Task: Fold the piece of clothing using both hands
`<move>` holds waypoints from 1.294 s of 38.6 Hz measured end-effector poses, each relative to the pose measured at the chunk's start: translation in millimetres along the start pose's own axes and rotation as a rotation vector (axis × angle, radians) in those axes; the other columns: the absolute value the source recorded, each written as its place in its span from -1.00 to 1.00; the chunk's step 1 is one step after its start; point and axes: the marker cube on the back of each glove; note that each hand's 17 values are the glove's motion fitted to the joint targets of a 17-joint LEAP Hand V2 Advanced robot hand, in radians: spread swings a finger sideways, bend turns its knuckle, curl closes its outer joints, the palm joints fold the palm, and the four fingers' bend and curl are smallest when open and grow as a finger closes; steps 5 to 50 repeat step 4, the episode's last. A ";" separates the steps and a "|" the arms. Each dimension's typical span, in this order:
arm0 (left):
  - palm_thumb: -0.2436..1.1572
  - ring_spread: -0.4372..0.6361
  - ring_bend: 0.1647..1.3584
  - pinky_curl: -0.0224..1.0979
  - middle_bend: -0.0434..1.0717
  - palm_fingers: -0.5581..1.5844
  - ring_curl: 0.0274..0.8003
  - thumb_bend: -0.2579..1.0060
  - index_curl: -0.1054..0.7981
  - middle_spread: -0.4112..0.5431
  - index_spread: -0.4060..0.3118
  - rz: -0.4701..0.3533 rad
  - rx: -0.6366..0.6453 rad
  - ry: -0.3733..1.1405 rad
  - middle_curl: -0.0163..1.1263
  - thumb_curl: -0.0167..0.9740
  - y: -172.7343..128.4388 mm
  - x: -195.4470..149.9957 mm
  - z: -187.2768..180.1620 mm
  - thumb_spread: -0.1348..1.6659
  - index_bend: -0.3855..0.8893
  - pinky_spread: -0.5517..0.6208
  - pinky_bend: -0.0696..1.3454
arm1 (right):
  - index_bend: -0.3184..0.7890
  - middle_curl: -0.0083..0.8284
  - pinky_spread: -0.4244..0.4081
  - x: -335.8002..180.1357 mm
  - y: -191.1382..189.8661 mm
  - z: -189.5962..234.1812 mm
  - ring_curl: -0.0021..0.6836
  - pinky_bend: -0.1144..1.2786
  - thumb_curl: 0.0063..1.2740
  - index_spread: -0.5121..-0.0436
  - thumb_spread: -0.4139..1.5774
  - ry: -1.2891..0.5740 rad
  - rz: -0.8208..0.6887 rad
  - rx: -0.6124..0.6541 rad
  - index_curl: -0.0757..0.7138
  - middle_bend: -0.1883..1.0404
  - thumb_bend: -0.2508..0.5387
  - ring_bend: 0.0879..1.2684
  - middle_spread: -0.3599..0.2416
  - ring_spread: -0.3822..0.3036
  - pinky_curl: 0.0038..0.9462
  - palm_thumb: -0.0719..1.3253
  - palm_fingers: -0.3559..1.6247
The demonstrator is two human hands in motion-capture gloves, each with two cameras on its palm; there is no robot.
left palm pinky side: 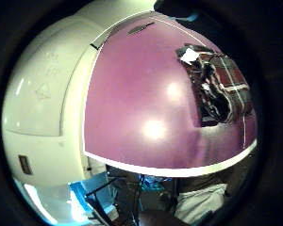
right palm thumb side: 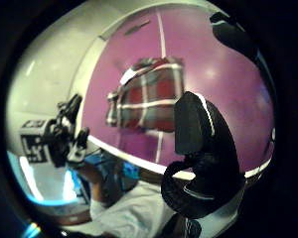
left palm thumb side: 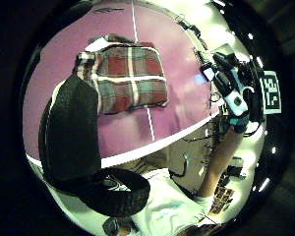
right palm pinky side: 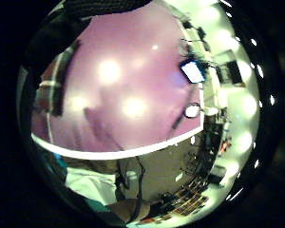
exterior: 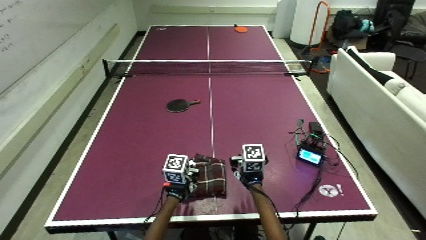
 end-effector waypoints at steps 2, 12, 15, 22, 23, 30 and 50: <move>-0.40 0.33 -0.21 -0.37 -0.51 -0.23 -0.30 -0.46 -0.17 -0.16 -0.09 0.018 -0.004 0.009 -0.30 -0.55 1.0 6.7 -1.3 0.82 -0.19 0.78 -0.56 | -0.02 0.01 0.40 6.7 0.3 -2.3 -0.06 -0.26 -0.39 -0.26 0.68 0.023 0.029 0.040 -0.18 -0.30 -0.41 -0.60 -0.23 -0.05 -0.32 0.07 -0.13; -0.40 0.33 -0.21 -0.37 -0.52 -0.23 -0.30 -0.46 -0.17 -0.16 -0.11 0.025 -0.010 0.007 -0.30 -0.55 1.6 9.6 -1.1 0.81 -0.19 0.78 -0.56 | -0.01 -0.01 0.45 9.3 -1.2 0.9 -0.10 -0.30 -0.40 -0.27 0.69 0.022 0.034 0.069 -0.14 -0.33 -0.40 -0.66 -0.22 0.03 -0.34 0.06 -0.18; -0.40 0.33 -0.21 -0.37 -0.52 -0.23 -0.30 -0.46 -0.17 -0.16 -0.11 0.025 -0.010 0.007 -0.30 -0.55 1.6 9.6 -1.1 0.81 -0.19 0.78 -0.56 | -0.01 -0.01 0.45 9.3 -1.2 0.9 -0.10 -0.30 -0.40 -0.27 0.69 0.022 0.034 0.069 -0.14 -0.33 -0.40 -0.66 -0.22 0.03 -0.34 0.06 -0.18; -0.40 0.33 -0.21 -0.37 -0.52 -0.23 -0.30 -0.46 -0.17 -0.16 -0.11 0.025 -0.010 0.007 -0.30 -0.55 1.6 9.6 -1.1 0.81 -0.19 0.78 -0.56 | -0.01 -0.01 0.45 9.3 -1.2 0.9 -0.10 -0.30 -0.40 -0.27 0.69 0.022 0.034 0.069 -0.14 -0.33 -0.40 -0.66 -0.22 0.03 -0.34 0.06 -0.18; -0.40 0.33 -0.21 -0.37 -0.52 -0.23 -0.30 -0.46 -0.17 -0.16 -0.11 0.025 -0.010 0.007 -0.30 -0.55 1.6 9.6 -1.1 0.81 -0.19 0.78 -0.56 | -0.01 -0.01 0.45 9.3 -1.2 0.9 -0.10 -0.30 -0.40 -0.27 0.69 0.022 0.034 0.069 -0.14 -0.33 -0.40 -0.66 -0.22 0.03 -0.34 0.06 -0.18; -0.40 0.33 -0.21 -0.37 -0.52 -0.23 -0.30 -0.46 -0.17 -0.16 -0.11 0.025 -0.010 0.007 -0.30 -0.55 1.6 9.6 -1.1 0.81 -0.19 0.78 -0.56 | -0.01 -0.01 0.45 9.3 -1.2 0.9 -0.10 -0.30 -0.40 -0.27 0.69 0.022 0.034 0.069 -0.14 -0.33 -0.40 -0.66 -0.22 0.03 -0.34 0.06 -0.18; -0.40 0.33 -0.21 -0.37 -0.52 -0.23 -0.30 -0.46 -0.17 -0.16 -0.11 0.025 -0.010 0.007 -0.30 -0.55 1.6 9.6 -1.1 0.81 -0.19 0.78 -0.56 | -0.01 -0.01 0.45 9.3 -1.2 0.9 -0.10 -0.30 -0.40 -0.27 0.69 0.022 0.034 0.069 -0.14 -0.33 -0.40 -0.66 -0.22 0.03 -0.34 0.06 -0.18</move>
